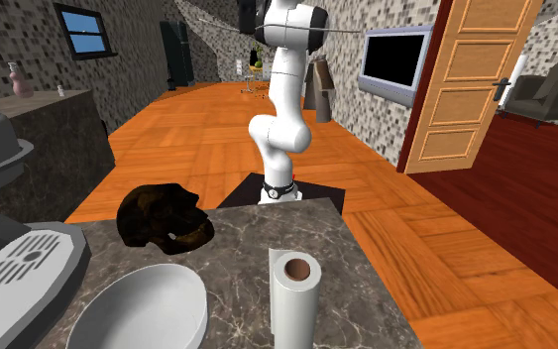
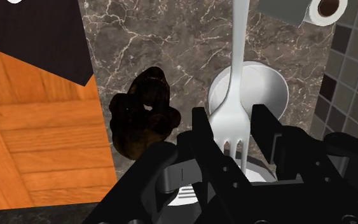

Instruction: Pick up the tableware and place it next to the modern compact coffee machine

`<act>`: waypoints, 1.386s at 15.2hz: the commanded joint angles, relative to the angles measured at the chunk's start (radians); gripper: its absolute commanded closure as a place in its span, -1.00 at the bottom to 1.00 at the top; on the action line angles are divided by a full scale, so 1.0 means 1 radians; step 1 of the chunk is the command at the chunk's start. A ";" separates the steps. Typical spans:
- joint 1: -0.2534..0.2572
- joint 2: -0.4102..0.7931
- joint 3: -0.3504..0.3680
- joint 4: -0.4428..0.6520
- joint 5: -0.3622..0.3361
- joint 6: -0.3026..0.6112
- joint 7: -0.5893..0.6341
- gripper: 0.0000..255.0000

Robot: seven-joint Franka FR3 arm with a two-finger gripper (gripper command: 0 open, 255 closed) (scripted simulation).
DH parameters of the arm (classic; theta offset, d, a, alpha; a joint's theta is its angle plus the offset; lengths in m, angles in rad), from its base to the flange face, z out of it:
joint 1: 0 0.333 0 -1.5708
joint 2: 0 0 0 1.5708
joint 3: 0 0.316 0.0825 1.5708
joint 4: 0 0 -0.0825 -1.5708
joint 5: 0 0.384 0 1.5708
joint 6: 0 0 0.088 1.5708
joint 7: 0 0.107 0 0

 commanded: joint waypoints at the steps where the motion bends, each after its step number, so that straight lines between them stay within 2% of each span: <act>1: 0.000 0.025 0.009 0.049 -0.010 -0.027 0.007 1.00; 11: -0.085 -0.002 -0.191 -0.003 -0.031 -0.004 -0.286 1.00; 21: -0.172 0.105 -0.344 0.096 -0.072 0.001 -0.539 1.00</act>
